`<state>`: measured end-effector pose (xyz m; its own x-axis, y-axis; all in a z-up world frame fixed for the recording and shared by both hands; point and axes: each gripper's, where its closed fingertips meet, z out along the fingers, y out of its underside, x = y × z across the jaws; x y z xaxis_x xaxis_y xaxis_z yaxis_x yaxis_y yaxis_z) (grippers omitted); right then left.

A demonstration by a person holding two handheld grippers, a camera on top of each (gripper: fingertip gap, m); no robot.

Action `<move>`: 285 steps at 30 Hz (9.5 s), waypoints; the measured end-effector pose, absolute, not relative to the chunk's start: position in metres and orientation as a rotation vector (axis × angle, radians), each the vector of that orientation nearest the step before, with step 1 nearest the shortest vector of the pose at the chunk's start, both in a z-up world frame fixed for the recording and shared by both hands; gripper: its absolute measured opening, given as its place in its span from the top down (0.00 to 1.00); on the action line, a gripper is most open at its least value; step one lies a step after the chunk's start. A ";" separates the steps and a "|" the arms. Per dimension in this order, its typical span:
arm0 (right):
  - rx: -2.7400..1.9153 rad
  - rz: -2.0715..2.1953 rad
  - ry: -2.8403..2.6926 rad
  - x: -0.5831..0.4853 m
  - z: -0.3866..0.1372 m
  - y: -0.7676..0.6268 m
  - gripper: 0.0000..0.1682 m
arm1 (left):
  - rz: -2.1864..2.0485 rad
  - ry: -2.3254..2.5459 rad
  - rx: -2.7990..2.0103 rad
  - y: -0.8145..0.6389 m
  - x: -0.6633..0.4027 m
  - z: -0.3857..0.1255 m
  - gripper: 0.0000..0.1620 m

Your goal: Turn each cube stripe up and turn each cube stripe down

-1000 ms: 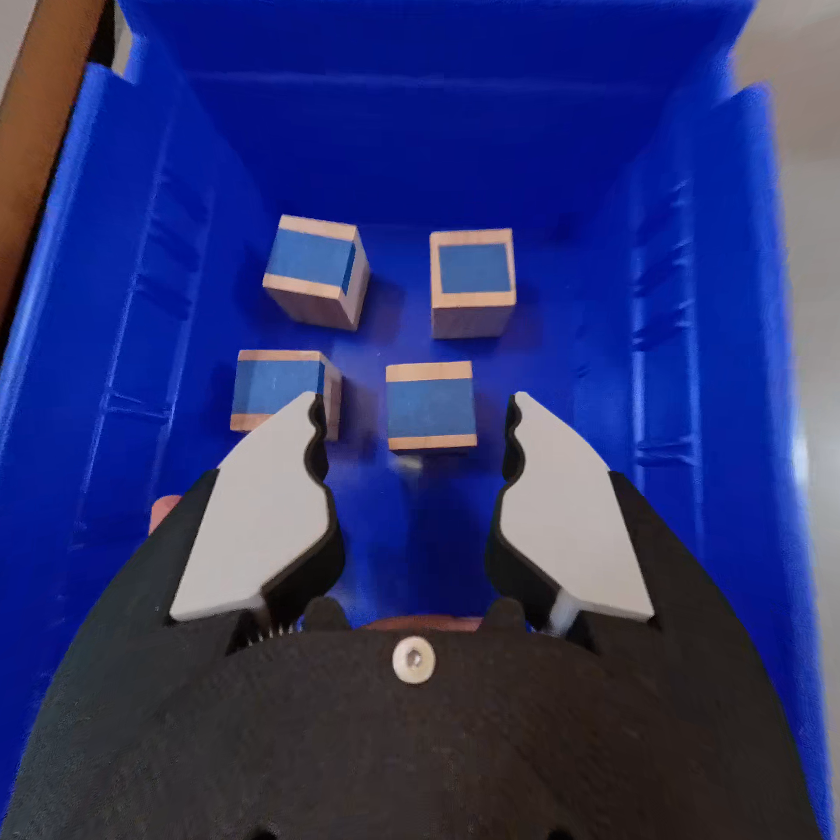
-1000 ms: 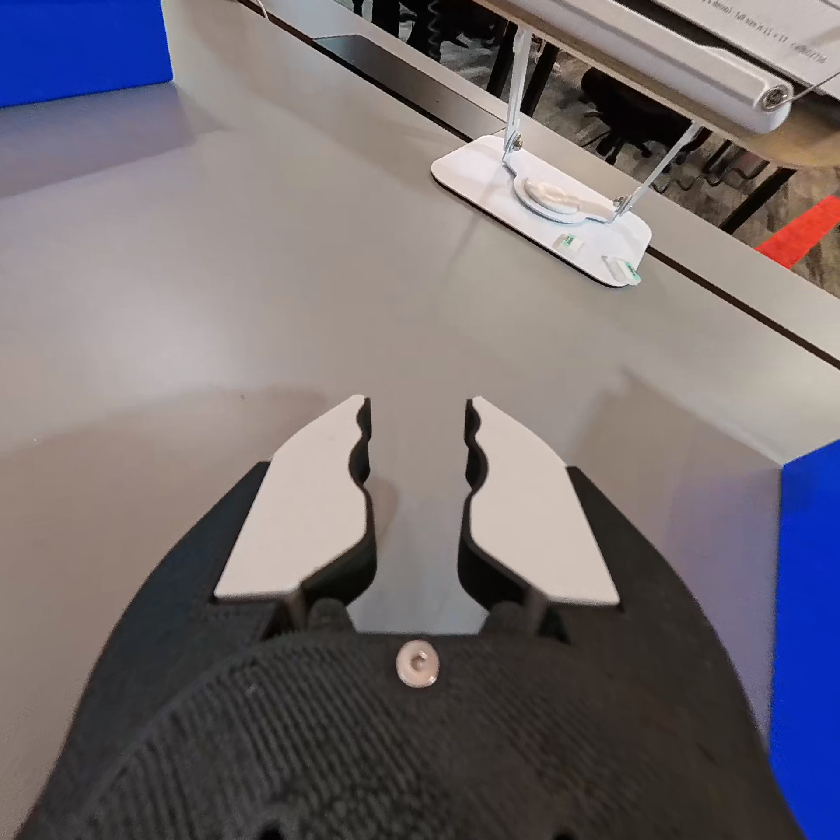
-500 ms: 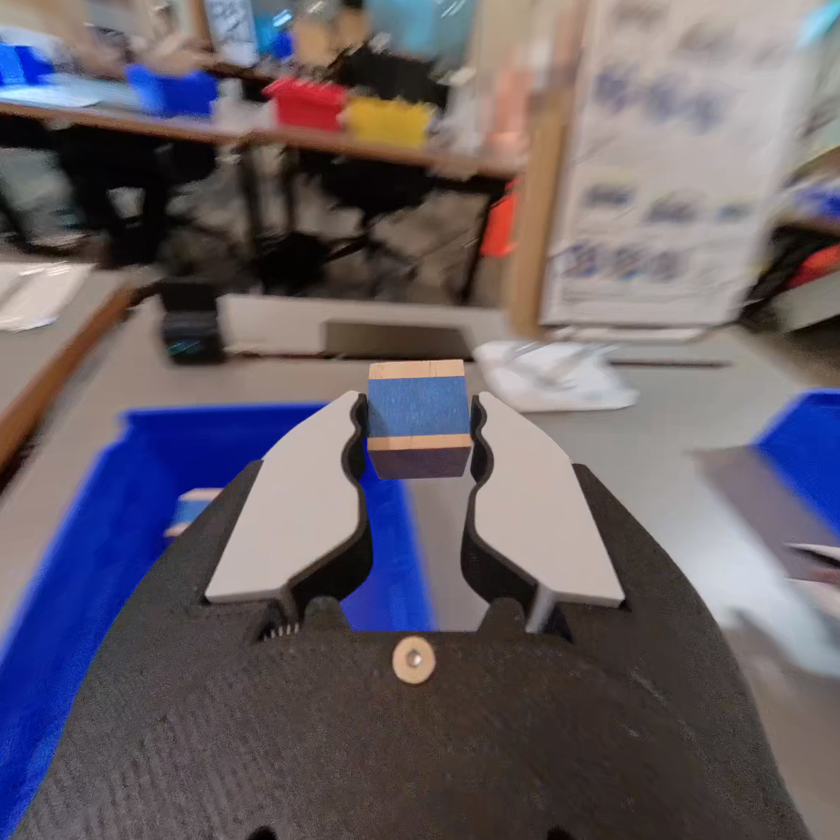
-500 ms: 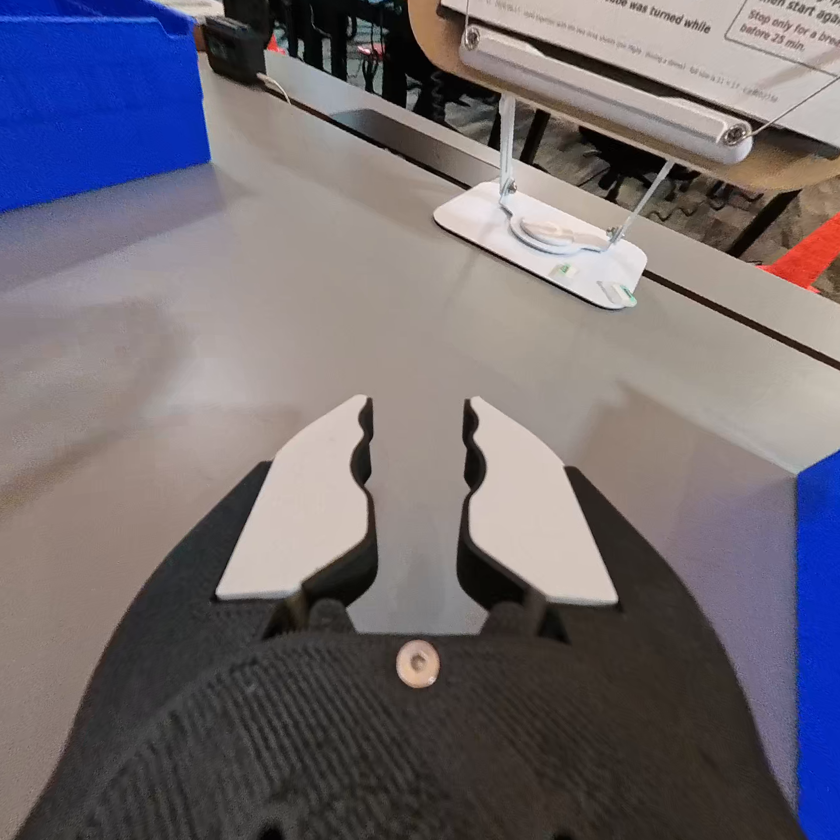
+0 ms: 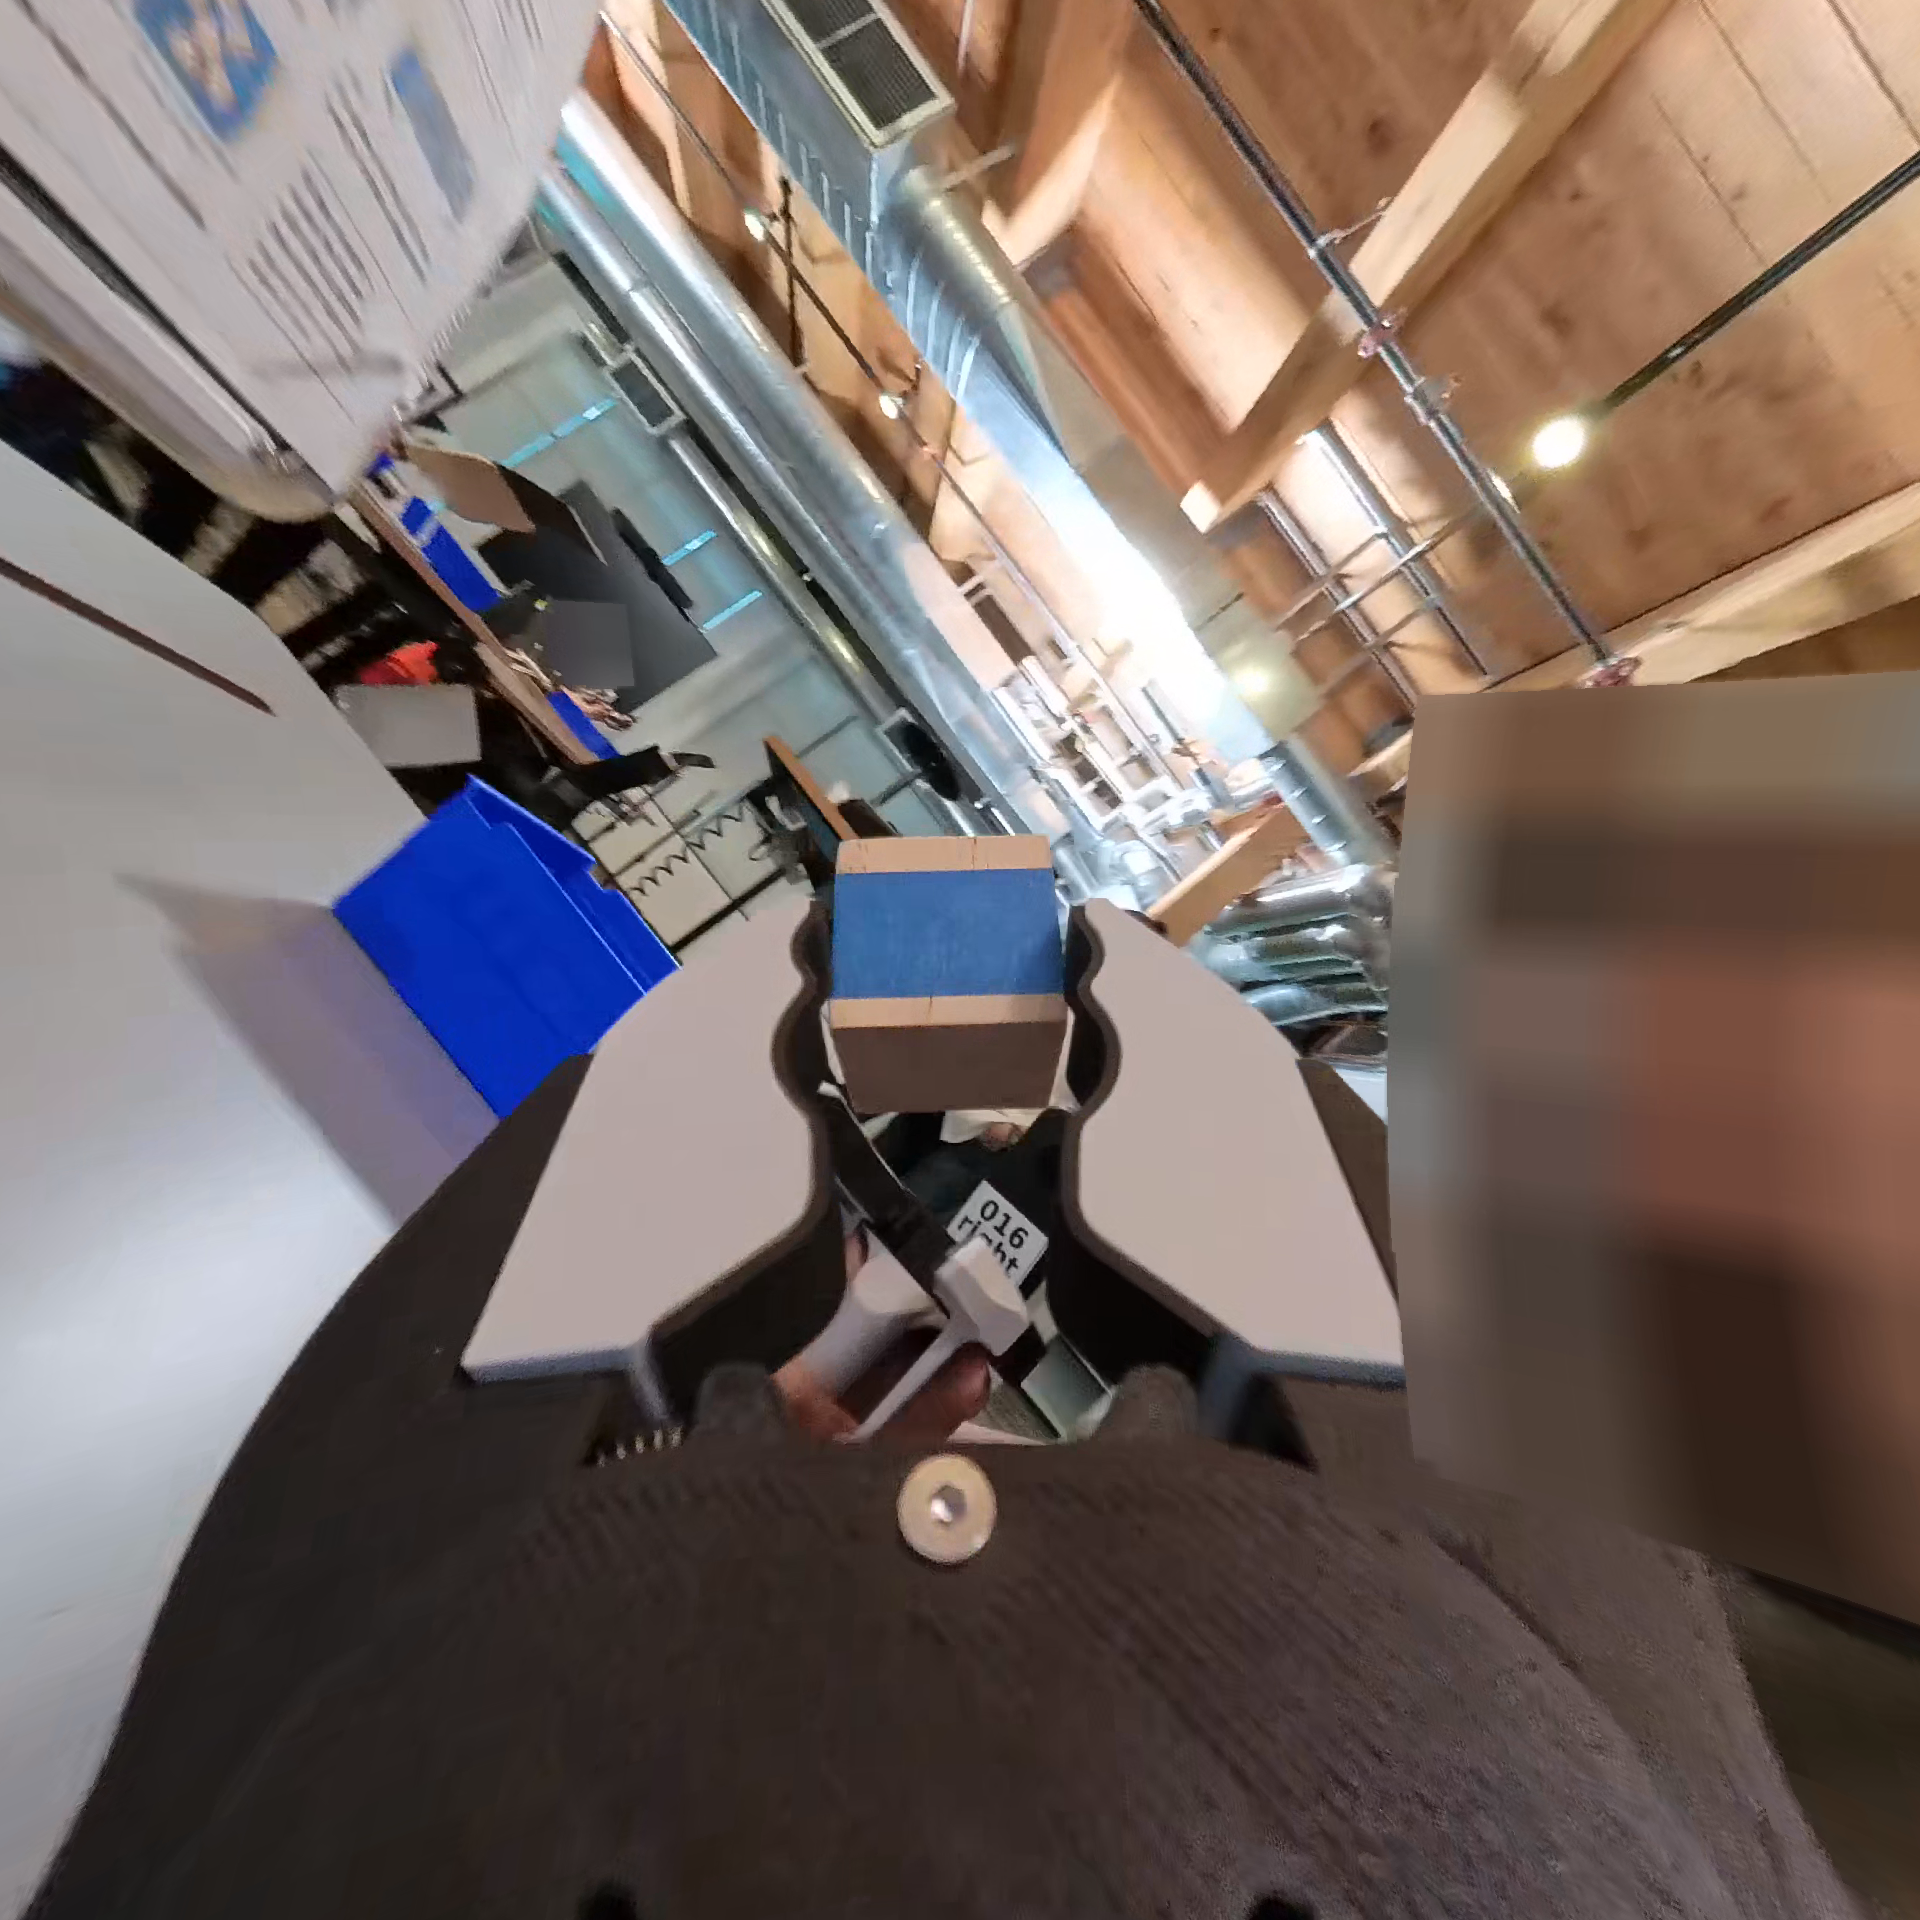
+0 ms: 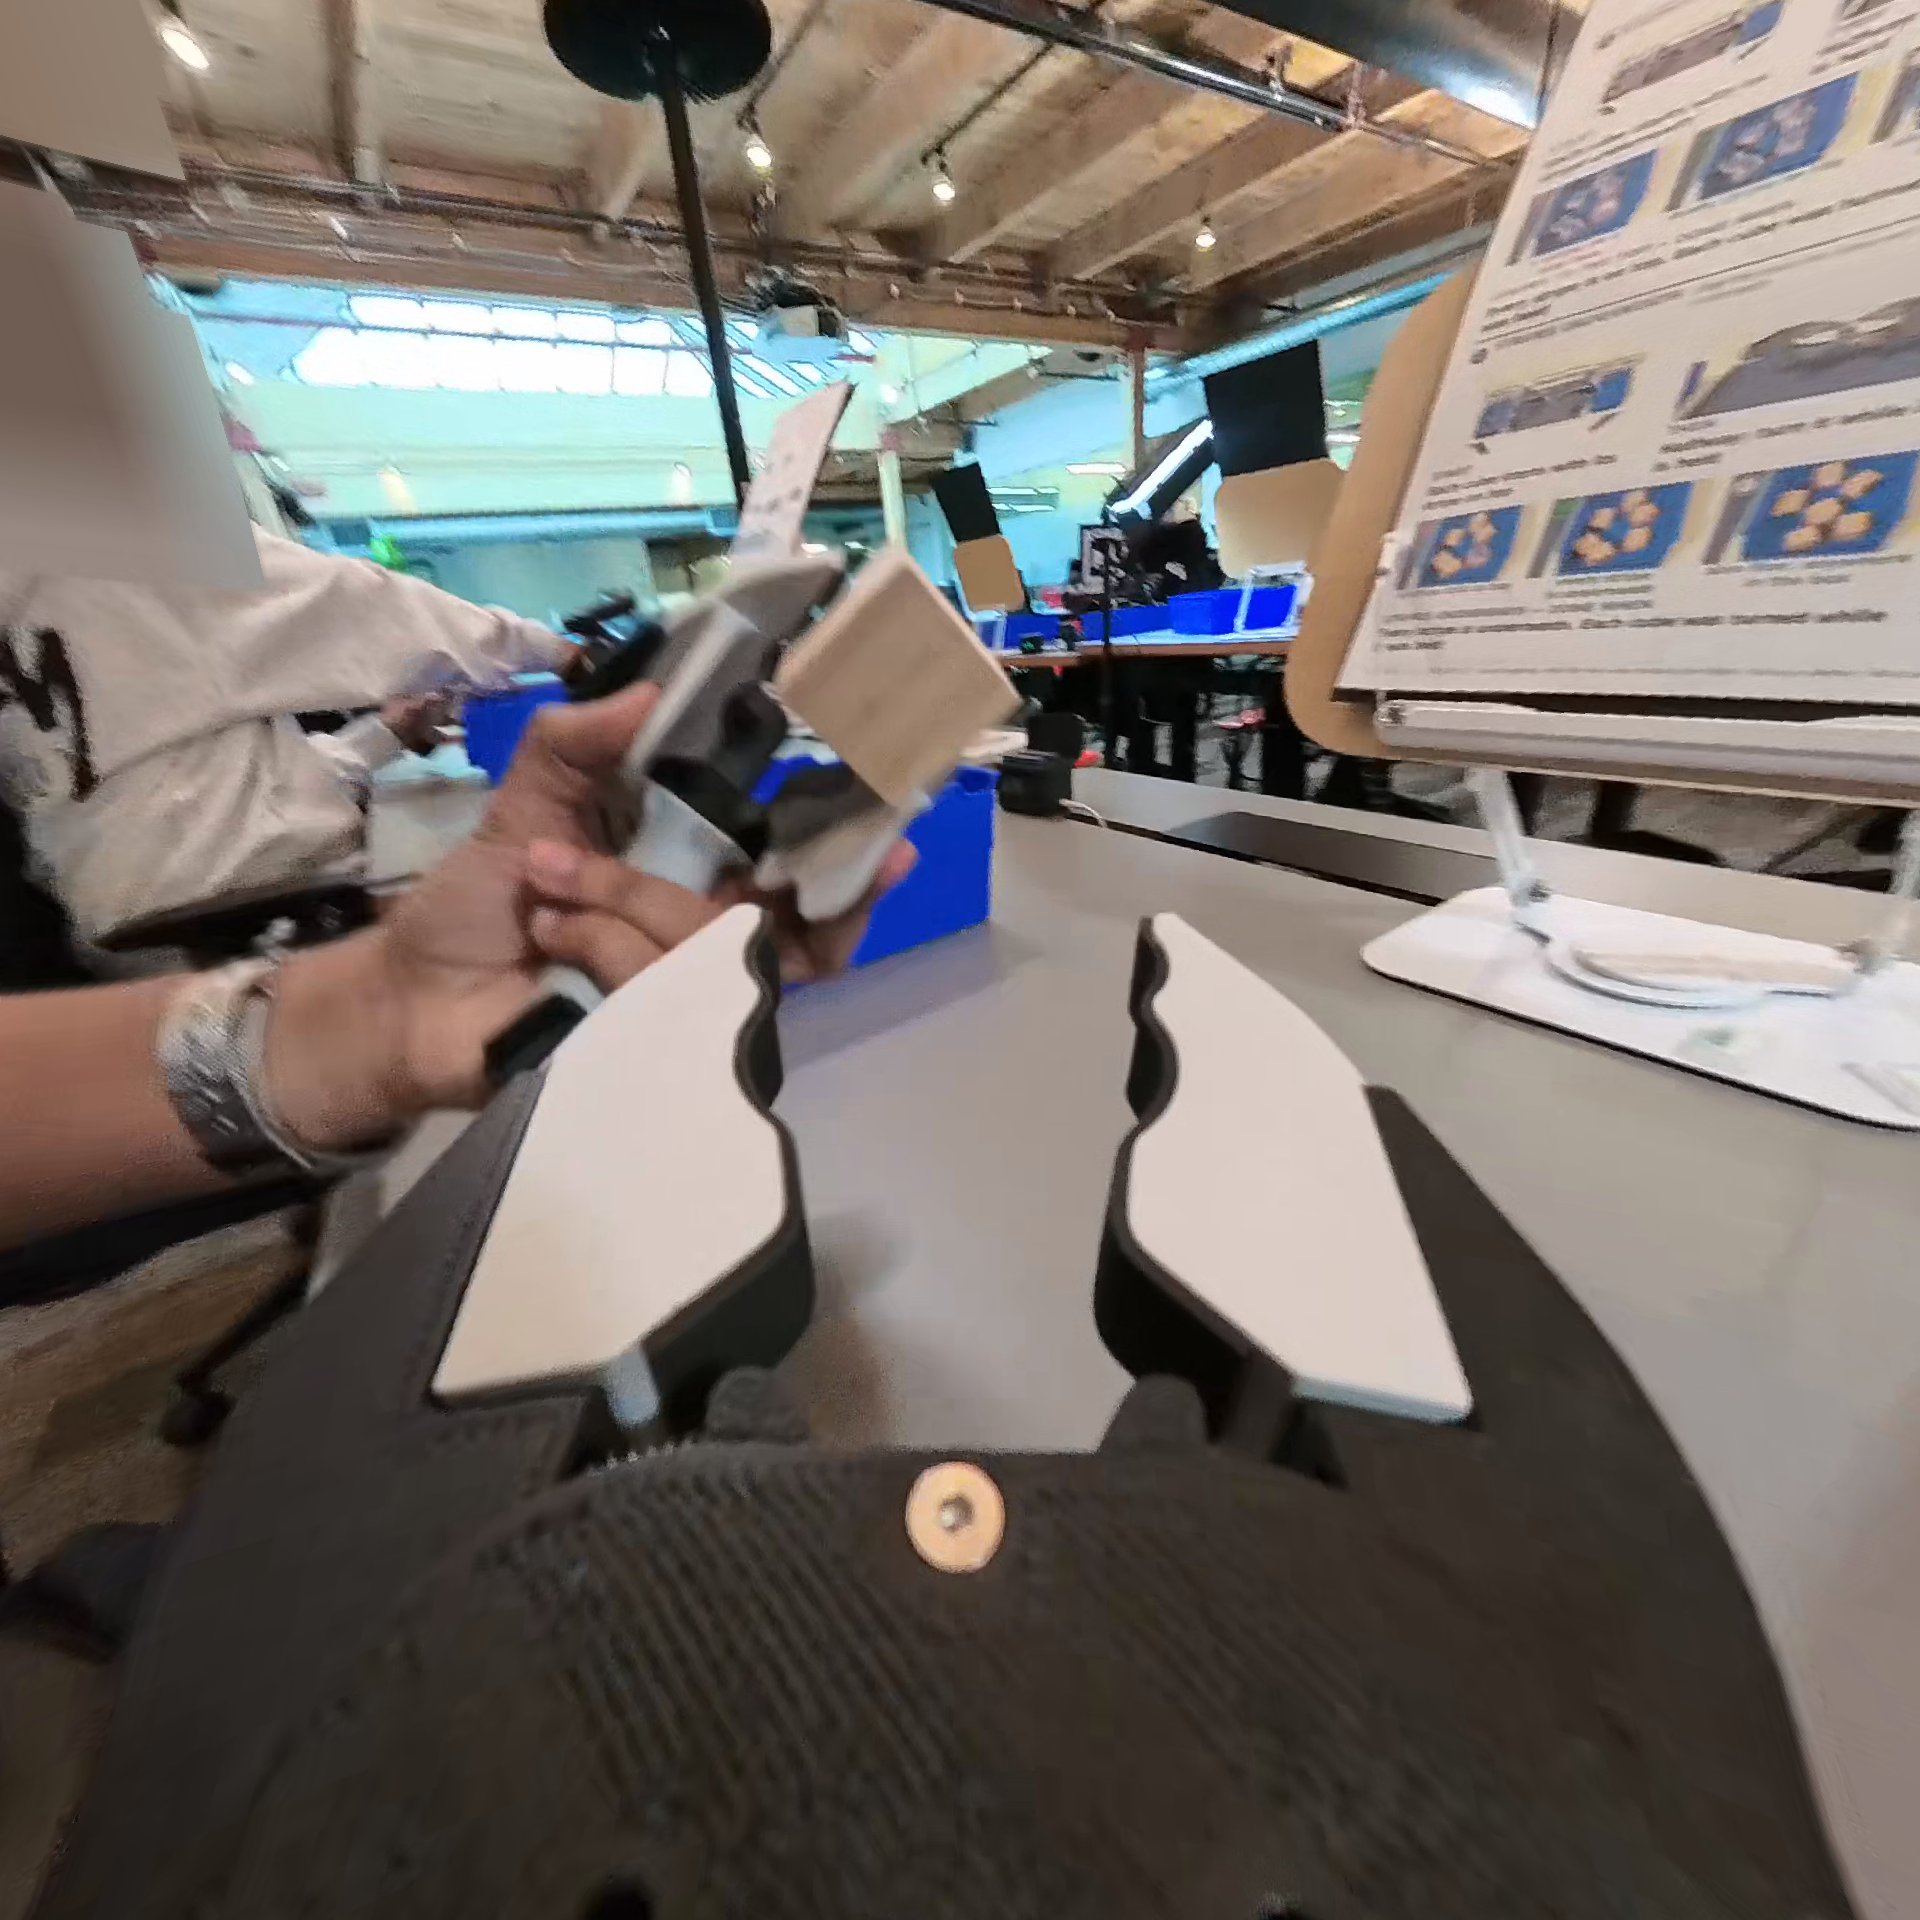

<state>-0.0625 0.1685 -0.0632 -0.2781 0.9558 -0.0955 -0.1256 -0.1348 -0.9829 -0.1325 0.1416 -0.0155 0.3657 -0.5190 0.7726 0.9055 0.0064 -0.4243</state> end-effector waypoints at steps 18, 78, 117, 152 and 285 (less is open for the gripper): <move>-1.300 2.283 -0.883 -0.065 -0.047 0.146 0.69 | -1.100 -0.240 -1.135 0.147 -0.077 -0.029 0.74; -2.154 0.615 -1.062 0.022 -0.182 0.490 0.68 | -1.179 -0.330 -1.379 0.166 -0.063 -0.082 0.63; -1.459 1.440 -1.725 -0.075 -0.155 0.111 0.67 | 0.403 -0.968 -1.749 -0.038 -0.379 -0.077 0.51; -1.543 1.331 -1.532 -0.038 -0.151 0.163 0.71 | 0.379 -0.899 -1.685 0.003 -0.409 -0.049 0.73; -1.495 1.488 -1.413 -0.061 -0.096 0.203 0.78 | -0.633 -0.313 -1.477 0.157 -0.118 -0.074 0.68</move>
